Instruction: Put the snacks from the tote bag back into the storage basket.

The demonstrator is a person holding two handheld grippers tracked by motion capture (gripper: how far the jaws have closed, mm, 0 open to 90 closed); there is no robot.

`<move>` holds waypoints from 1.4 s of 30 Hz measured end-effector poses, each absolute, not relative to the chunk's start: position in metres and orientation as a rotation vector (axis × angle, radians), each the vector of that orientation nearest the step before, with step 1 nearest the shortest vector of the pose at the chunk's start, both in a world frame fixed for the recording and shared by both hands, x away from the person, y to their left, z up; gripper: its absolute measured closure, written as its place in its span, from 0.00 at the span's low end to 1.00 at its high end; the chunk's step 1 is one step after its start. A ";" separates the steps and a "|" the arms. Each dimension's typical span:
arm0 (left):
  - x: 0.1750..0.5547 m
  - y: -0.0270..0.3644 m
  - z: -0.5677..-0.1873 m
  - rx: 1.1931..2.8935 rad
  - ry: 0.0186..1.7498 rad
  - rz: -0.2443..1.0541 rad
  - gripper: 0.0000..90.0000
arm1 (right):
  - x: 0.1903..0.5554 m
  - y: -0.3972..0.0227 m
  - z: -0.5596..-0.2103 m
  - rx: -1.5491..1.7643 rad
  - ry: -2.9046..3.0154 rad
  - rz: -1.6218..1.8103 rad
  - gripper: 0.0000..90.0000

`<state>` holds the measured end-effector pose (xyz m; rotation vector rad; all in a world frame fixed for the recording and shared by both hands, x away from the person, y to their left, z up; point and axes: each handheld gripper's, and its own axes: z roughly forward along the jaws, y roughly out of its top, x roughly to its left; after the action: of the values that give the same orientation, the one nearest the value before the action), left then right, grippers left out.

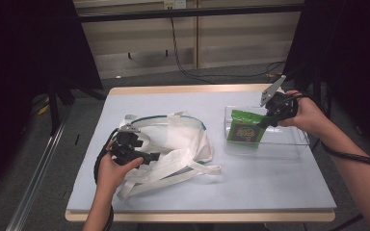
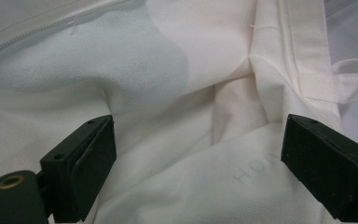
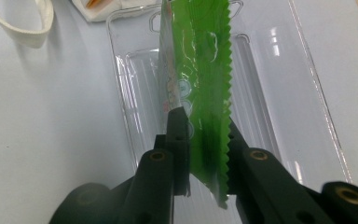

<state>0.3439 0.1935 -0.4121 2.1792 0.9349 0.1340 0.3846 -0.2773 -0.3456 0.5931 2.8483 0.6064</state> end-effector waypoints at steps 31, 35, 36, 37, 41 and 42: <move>0.340 0.195 -0.413 2.173 0.944 0.134 0.11 | 0.369 -0.272 -0.352 0.752 2.864 0.725 0.41; 0.341 0.195 -0.413 2.176 0.942 0.139 0.11 | 0.366 -0.274 -0.353 0.762 2.855 0.738 0.38; 0.341 0.195 -0.413 2.179 0.938 0.135 0.11 | 0.364 -0.274 -0.353 0.770 2.857 0.737 0.38; 0.341 0.194 -0.413 2.174 0.942 0.134 0.11 | 0.363 -0.275 -0.353 0.773 2.854 0.740 0.37; 0.341 0.194 -0.413 2.180 0.937 0.132 0.11 | 0.359 -0.277 -0.354 0.784 2.841 0.749 0.34; 0.341 0.193 -0.413 2.181 0.938 0.136 0.11 | 0.357 -0.277 -0.354 0.786 2.843 0.747 0.34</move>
<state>0.3411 0.1933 -0.4131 2.1811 0.9380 0.1362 0.3573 -0.2775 -0.3537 0.7861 2.8430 0.7467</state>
